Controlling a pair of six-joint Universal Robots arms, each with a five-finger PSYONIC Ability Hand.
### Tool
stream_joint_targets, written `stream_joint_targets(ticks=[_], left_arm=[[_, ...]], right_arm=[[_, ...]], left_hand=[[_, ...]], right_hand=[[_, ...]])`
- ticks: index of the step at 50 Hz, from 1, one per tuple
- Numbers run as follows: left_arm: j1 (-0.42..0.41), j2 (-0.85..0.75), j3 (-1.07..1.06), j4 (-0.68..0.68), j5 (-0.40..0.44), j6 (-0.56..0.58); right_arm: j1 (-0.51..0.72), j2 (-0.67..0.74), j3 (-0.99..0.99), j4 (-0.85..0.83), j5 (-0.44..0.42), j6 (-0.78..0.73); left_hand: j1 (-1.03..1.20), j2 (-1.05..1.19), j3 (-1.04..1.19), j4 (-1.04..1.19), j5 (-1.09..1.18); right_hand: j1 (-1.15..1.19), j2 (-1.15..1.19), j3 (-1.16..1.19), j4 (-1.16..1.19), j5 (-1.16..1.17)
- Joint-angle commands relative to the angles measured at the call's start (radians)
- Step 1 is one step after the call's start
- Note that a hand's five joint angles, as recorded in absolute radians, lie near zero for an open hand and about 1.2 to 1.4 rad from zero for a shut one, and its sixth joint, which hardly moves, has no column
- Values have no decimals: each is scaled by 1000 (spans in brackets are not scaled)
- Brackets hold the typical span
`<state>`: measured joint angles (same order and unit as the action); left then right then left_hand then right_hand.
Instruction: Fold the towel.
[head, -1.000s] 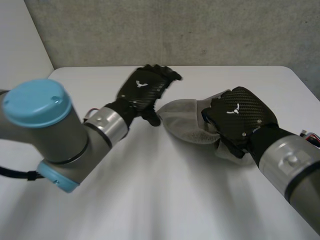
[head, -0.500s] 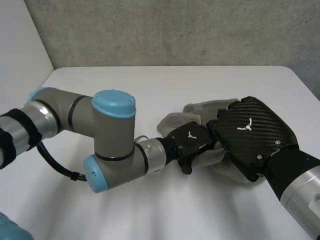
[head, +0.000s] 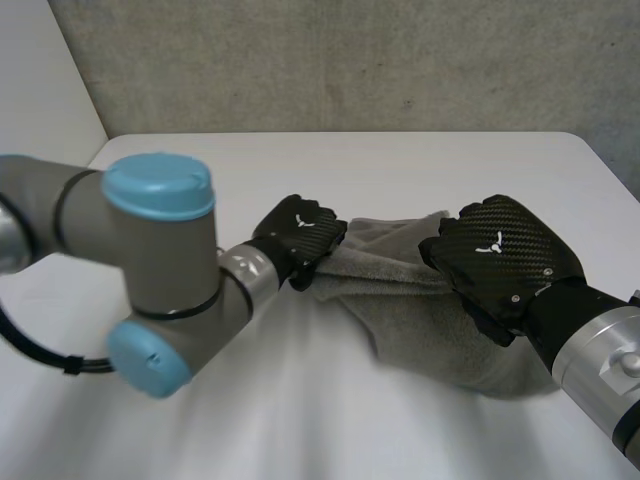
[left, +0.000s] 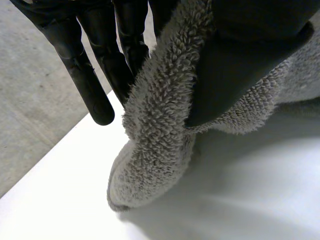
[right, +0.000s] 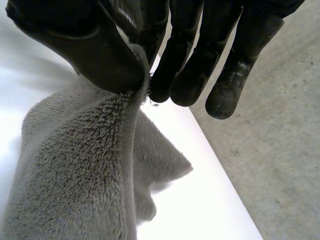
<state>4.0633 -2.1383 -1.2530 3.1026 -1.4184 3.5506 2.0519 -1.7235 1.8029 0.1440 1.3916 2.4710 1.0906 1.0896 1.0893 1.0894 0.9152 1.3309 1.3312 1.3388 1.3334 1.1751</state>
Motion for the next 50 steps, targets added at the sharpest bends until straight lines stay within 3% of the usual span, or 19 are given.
stream_joint_targets(ticks=[1,10,16,18,20,21,23,26,28,32,37,39,50], left_arm=[[11,173,-262,105,-2,-4],[14,201,-339,117,-2,-4],[14,136,-189,206,-34,-1],[14,118,-131,228,-63,1],[12,84,43,269,-149,2],[12,84,44,269,-149,2],[14,71,218,313,-238,-4],[12,71,293,343,-280,-9],[11,83,384,390,-342,-10],[11,107,394,398,-367,-16],[12,153,250,363,-369,-61],[14,182,93,352,-367,-91],[8,218,-397,347,-369,-122]], right_arm=[[-1,80,1,12,-46,5],[7,237,-80,22,-66,36],[8,406,-284,12,-55,118],[8,467,-452,2,-33,170],[5,482,-546,-16,1,209],[5,483,-547,-17,1,209],[1,481,-696,-104,79,288],[-1,454,-776,-214,119,334],[-1,429,-784,-260,118,345],[11,400,-781,-302,87,341],[24,404,-737,-231,6,315],[31,420,-696,-152,-41,269],[80,556,-495,-12,-46,60]], left_hand=[[124,125,125,125,125],[127,128,128,128,128],[145,146,146,146,145],[148,149,149,149,148],[156,157,158,158,157],[156,157,158,158,157],[153,154,155,155,154],[148,149,149,149,148],[148,149,149,149,148],[148,149,149,149,148],[139,140,140,140,140],[121,122,122,122,122],[-72,-71,-71,-71,-72]], right_hand=[[65,65,58,63,47],[65,65,58,63,47],[65,65,58,63,47],[65,65,58,63,47],[65,65,58,63,47],[65,65,58,63,47],[65,65,58,63,47],[65,65,58,63,47],[65,65,58,63,47],[65,65,58,63,47],[65,65,58,63,47],[65,65,58,63,47],[65,65,58,63,47]])
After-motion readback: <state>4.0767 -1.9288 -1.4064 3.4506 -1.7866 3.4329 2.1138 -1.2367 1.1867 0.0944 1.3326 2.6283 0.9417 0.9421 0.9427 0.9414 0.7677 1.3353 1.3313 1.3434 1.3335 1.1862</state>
